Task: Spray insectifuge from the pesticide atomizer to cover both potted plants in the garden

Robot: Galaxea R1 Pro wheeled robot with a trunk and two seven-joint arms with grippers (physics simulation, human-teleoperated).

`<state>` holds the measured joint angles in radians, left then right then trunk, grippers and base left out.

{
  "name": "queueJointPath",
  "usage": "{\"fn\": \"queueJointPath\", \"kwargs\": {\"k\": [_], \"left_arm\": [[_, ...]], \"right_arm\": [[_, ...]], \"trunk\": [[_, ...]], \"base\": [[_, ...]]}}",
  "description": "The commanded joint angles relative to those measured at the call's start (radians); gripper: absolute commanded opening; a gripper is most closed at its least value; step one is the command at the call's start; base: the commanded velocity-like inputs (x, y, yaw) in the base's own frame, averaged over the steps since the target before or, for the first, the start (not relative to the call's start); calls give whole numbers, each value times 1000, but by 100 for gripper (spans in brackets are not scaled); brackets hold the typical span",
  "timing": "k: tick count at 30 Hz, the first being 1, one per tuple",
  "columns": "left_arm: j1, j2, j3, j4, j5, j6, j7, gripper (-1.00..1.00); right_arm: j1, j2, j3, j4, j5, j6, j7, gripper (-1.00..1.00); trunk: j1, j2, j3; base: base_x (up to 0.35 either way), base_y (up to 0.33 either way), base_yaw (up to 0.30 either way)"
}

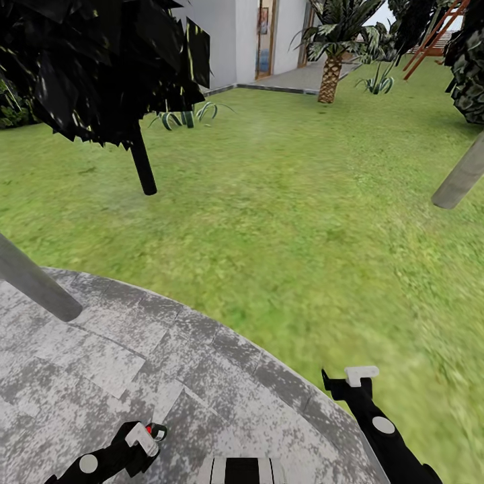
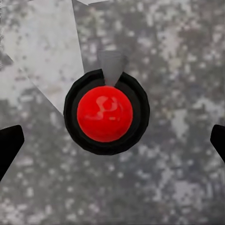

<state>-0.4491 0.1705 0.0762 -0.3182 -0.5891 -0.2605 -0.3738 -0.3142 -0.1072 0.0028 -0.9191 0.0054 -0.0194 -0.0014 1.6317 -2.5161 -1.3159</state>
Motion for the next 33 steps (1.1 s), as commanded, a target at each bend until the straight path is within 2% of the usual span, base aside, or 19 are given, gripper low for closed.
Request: {"fn": "queueJointPath", "kwargs": {"k": [1, 3, 33], "left_arm": [[0, 0, 8, 0, -9, -4, -5, 100], [0, 1, 9, 0, -9, -5, -5, 100], [0, 0, 8, 0, -9, -4, -5, 100]], "right_arm": [[0, 0, 0, 0, 0, -2, 0, 100], [0, 0, 0, 0, 0, -2, 0, 100], [0, 0, 0, 0, 0, -2, 0, 100]], "trunk": [[0, 0, -5], [1, -1, -12], [1, -1, -12]], "base": [[0, 0, 0], [0, 0, 0], [0, 0, 0]]}}
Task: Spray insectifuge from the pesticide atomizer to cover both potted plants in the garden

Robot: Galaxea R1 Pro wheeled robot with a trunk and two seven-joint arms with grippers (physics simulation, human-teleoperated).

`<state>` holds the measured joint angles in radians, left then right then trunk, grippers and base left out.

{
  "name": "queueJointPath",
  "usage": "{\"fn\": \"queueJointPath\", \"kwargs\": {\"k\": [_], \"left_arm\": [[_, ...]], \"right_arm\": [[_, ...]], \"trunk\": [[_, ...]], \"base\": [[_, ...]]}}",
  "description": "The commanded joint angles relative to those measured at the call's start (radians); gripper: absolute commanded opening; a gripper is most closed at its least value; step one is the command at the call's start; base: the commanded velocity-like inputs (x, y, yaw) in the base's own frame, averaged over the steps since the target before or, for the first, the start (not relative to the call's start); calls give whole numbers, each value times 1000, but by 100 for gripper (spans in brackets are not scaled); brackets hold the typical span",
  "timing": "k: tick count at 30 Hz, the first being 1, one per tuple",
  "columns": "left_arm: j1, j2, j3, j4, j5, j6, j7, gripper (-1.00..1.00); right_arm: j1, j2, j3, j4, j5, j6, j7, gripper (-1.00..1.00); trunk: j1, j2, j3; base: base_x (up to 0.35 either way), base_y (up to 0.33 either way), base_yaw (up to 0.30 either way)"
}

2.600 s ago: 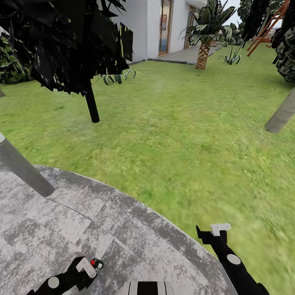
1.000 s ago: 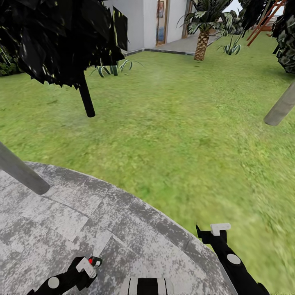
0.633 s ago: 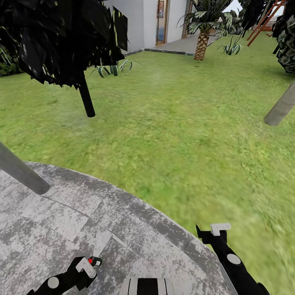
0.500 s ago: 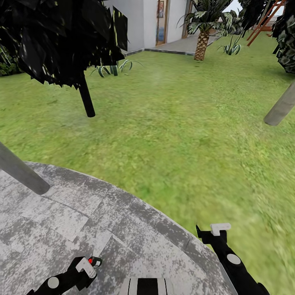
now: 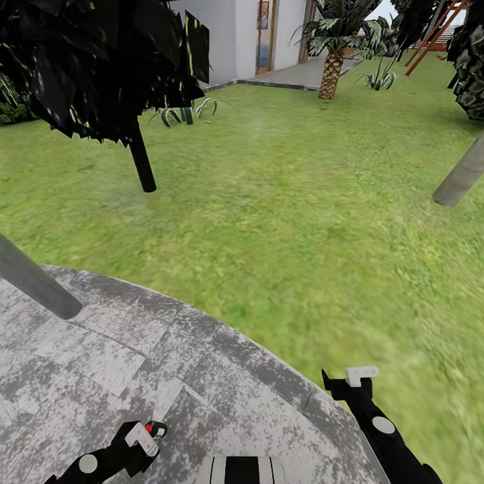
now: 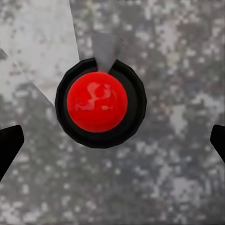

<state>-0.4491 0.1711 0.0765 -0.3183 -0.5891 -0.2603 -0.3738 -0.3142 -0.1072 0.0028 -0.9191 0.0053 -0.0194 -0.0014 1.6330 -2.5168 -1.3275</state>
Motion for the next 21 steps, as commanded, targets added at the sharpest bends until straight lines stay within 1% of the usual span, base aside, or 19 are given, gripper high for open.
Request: {"fn": "queueJointPath", "kwargs": {"k": [1, 21], "left_arm": [[0, -1, 8, 0, -9, -5, -5, 100], [0, -1, 8, 0, -9, -5, -5, 100]], "right_arm": [[0, 0, 0, 0, 1, -2, 0, 100], [0, 0, 0, 0, 0, -2, 0, 100]], "trunk": [[0, 0, -1], [0, 0, -1]], "base": [[0, 0, 0], [0, 5, 0]]}}
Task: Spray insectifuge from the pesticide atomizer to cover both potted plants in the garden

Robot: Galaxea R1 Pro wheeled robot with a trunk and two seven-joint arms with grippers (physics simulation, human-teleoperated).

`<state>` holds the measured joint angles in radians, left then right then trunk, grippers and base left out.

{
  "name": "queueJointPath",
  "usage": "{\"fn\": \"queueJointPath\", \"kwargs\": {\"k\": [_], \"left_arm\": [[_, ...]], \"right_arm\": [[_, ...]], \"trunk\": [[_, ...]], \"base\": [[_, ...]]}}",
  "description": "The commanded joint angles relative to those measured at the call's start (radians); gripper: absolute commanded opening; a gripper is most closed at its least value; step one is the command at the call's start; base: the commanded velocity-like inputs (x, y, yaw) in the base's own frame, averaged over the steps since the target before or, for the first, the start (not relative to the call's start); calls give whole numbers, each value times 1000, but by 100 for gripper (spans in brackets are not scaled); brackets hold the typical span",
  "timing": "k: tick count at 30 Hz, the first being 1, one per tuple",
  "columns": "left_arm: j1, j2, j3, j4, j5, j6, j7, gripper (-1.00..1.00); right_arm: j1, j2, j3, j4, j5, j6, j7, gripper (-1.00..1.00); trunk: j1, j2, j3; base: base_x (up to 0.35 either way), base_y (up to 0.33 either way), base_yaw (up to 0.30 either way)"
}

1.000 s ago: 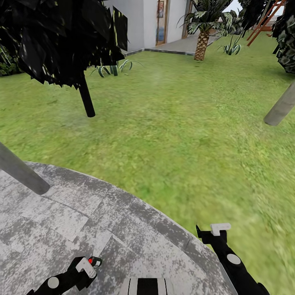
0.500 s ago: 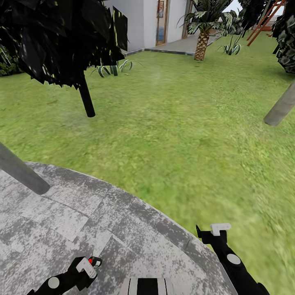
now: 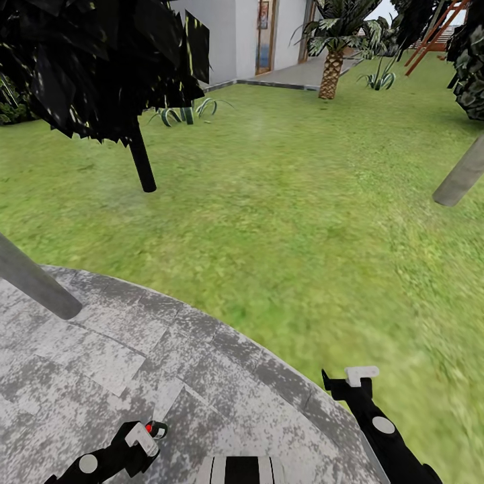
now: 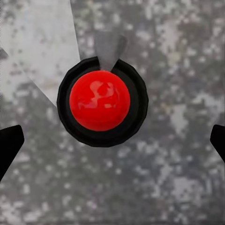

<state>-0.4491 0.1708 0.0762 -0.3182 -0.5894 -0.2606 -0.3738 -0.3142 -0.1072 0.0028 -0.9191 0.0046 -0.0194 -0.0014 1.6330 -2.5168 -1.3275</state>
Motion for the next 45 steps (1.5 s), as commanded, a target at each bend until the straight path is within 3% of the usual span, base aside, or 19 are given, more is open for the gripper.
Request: {"fn": "queueJointPath", "kwargs": {"k": [1, 45], "left_arm": [[0, 0, 8, 0, -9, -5, -5, 100], [0, -5, 11, 0, -9, -3, -5, 100]], "right_arm": [[0, 0, 0, 0, 1, -2, 0, 100], [0, 0, 0, -1, 0, -2, 0, 100]], "trunk": [[0, 0, -1], [0, 0, -4]], "base": [[0, 0, 0], [10, 7, 0]]}}
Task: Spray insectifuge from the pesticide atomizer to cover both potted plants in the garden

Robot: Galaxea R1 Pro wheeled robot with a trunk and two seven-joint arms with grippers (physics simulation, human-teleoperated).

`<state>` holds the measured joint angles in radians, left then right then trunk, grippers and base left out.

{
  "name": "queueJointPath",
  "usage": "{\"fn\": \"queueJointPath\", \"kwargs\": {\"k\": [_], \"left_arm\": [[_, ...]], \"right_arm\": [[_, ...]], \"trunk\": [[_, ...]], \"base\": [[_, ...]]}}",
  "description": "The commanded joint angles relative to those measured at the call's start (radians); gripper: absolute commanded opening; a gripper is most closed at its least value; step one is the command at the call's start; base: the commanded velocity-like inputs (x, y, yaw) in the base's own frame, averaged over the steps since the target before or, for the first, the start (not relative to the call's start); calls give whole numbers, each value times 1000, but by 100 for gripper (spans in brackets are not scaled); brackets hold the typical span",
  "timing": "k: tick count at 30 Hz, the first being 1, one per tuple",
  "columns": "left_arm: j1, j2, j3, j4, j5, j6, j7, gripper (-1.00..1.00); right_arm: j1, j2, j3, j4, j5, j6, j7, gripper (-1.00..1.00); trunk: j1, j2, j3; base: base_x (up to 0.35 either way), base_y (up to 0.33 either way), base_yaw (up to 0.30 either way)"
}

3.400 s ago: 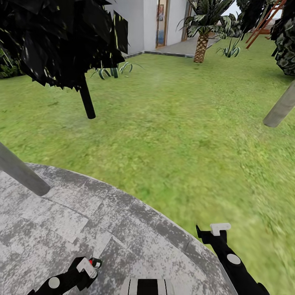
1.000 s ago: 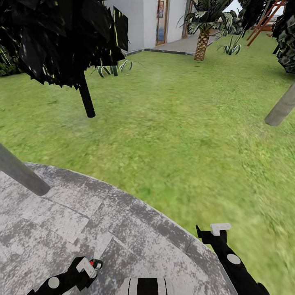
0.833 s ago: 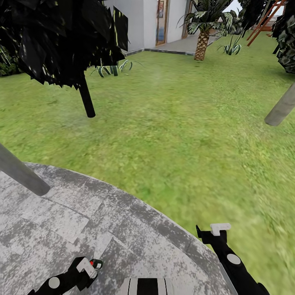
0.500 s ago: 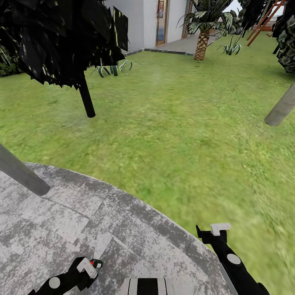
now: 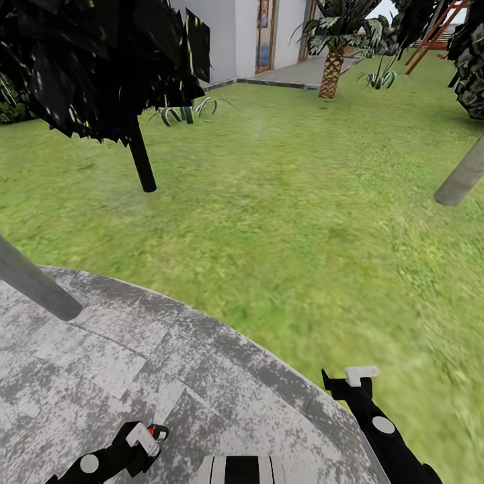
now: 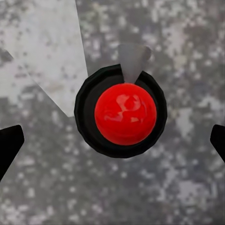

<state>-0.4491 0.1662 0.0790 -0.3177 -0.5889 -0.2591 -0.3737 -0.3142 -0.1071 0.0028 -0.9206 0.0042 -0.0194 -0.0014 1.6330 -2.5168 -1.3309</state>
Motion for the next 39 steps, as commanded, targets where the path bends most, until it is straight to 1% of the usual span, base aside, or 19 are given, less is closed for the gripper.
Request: {"fn": "queueJointPath", "kwargs": {"k": [1, 32, 33, 39], "left_arm": [[0, -1, 8, 0, -9, -5, -5, 100], [0, -2, 8, 0, -9, -5, -5, 100], [0, -2, 8, 0, -9, -5, -5, -100], [0, -2, 10, 0, -9, -5, -4, -100]], "right_arm": [[0, 0, 0, 0, 0, -2, 0, 100], [0, 0, 0, 0, 0, -2, 0, 100], [0, 0, 0, 0, 0, -2, 0, 100], [0, 0, 0, 0, 0, -2, 0, 100]], "trunk": [[0, 0, -1], [0, 0, -1], [0, 0, -1], [0, 0, -1]], "base": [[0, 0, 0], [11, 0, 0], [0, 0, 0], [0, 0, 0]]}}
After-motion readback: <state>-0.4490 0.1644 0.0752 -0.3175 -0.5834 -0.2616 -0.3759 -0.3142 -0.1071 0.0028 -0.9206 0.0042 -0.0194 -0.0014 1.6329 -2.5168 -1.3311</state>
